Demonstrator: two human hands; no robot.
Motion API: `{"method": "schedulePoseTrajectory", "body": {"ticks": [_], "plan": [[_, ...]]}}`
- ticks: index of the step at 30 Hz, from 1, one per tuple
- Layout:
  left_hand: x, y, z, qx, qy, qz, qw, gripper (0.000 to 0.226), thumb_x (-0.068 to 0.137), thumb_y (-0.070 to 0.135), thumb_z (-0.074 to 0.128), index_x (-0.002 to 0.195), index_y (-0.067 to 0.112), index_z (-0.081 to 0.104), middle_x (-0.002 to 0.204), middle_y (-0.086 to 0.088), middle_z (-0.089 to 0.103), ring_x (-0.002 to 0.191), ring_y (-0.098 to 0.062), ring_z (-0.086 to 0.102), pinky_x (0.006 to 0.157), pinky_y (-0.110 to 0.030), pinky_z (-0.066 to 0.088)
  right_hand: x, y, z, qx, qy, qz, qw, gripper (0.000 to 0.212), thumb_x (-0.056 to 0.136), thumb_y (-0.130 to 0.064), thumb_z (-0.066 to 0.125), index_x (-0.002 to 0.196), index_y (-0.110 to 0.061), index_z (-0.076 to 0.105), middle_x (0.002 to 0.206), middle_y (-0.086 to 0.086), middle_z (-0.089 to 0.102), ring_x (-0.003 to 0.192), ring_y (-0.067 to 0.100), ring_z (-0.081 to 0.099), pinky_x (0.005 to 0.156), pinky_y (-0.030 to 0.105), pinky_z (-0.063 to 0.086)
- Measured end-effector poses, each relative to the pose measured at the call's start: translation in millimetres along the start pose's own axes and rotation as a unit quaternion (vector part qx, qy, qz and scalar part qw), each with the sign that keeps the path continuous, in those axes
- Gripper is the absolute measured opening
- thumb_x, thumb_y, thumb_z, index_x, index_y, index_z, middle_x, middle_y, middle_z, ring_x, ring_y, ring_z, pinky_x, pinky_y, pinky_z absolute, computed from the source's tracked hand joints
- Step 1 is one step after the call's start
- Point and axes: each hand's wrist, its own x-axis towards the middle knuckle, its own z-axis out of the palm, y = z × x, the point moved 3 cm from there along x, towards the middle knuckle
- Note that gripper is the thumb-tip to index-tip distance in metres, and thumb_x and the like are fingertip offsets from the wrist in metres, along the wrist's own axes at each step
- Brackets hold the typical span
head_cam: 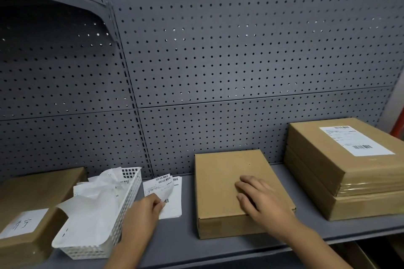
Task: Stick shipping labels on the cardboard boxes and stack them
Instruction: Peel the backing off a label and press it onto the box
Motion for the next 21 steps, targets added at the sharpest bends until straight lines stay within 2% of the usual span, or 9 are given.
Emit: {"method": "schedulePoseTrajectory", "body": {"ticks": [4,6,8,10,12,14,17,19,21], "plan": [[-0.7,1.8,-6.3,0.003,0.015,-0.006,1.0,0.014,0.096,0.028,0.065,0.084,0.024,0.071,0.078,0.008,0.075,0.077,-0.018,0.071,0.064,-0.03,0.052,0.8,-2.1,-3.8,0.023,-0.013,0.0,1.0,0.043,0.105,-0.048,0.042,0.141,-0.03,0.057,0.15,-0.014,0.049,0.139,0.008,0.041,0.112,0.023,0.033],[0.6,9.2,-19.1,0.009,0.05,-0.005,0.999,0.014,0.097,0.027,0.064,0.087,0.028,0.073,0.081,0.008,0.077,0.077,-0.02,0.071,0.06,-0.028,0.044,4.6,0.1,-8.6,0.08,-0.027,0.018,0.996,0.037,0.104,-0.04,0.051,0.138,-0.028,0.062,0.147,-0.015,0.05,0.138,0.006,0.042,0.113,0.023,0.034],[0.2,22.0,-35.9,0.008,0.087,-0.005,0.996,0.014,0.099,0.028,0.062,0.093,0.03,0.075,0.076,0.01,0.074,0.069,-0.019,0.064,0.057,-0.028,0.04,8.5,2.9,-15.7,0.172,-0.032,0.045,0.984,0.028,0.103,-0.028,0.057,0.128,-0.025,0.07,0.137,-0.014,0.06,0.13,0.002,0.05,0.111,0.026,0.04],[-1.7,42.3,-50.8,-0.006,0.113,0.013,0.993,0.016,0.099,0.029,0.061,0.098,0.029,0.077,0.073,0.011,0.07,0.066,-0.017,0.062,0.057,-0.028,0.044,10.1,4.5,-26.3,0.256,0.0,0.078,0.964,0.022,0.103,-0.019,0.058,0.118,-0.025,0.073,0.123,-0.016,0.069,0.116,-0.001,0.061,0.1,0.025,0.048],[-6.3,69.5,-61.4,-0.033,0.137,0.053,0.989,0.015,0.099,0.025,0.063,0.101,0.026,0.078,0.079,0.01,0.072,0.068,-0.017,0.066,0.06,-0.031,0.052,10.1,0.0,-38.0,0.323,0.037,0.107,0.94,0.021,0.103,-0.016,0.058,0.113,-0.025,0.075,0.114,-0.017,0.074,0.108,-0.001,0.066,0.09,0.019,0.051],[-12.9,97.2,-66.7,-0.066,0.156,0.101,0.98,0.014,0.097,0.019,0.066,0.104,0.022,0.079,0.096,0.008,0.078,0.074,-0.017,0.071,0.067,-0.034,0.059,11.5,-9.5,-48.8,0.385,0.071,0.11,0.914,0.021,0.102,-0.014,0.06,0.11,-0.023,0.077,0.11,-0.016,0.076,0.109,-0.002,0.067,0.093,0.017,0.052],[-24.3,131.0,-61.5,-0.092,0.147,0.16,0.972,0.024,0.098,0.019,0.066,0.119,0.021,0.077,0.122,0.013,0.075,0.086,-0.012,0.075,0.077,-0.031,0.06,15.3,-26.7,-60.7,0.481,0.09,0.102,0.866,0.021,0.099,-0.026,0.065,0.115,-0.021,0.077,0.113,-0.006,0.078,0.111,0.01,0.071,0.103,0.033,0.054],[-32.7,148.0,-52.1,-0.104,0.134,0.192,0.967,0.028,0.098,0.02,0.065,0.125,0.023,0.074,0.126,0.018,0.072,0.09,-0.008,0.073,0.079,-0.028,0.059,16.7,-37.9,-65.5,0.538,0.085,0.104,0.832,0.033,0.092,-0.036,0.066,0.118,-0.017,0.076,0.114,0.0,0.079,0.112,0.017,0.073,0.105,0.041,0.054],[-39.3,159.8,-44.1,-0.111,0.125,0.216,0.962,0.029,0.098,0.021,0.066,0.127,0.026,0.072,0.126,0.021,0.07,0.09,-0.005,0.072,0.078,-0.028,0.058,17.3,-47.2,-69.5,0.56,0.079,0.098,0.819,0.033,0.091,-0.035,0.066,0.117,-0.017,0.076,0.113,0.001,0.079,0.112,0.018,0.073,0.106,0.042,0.055]]}}
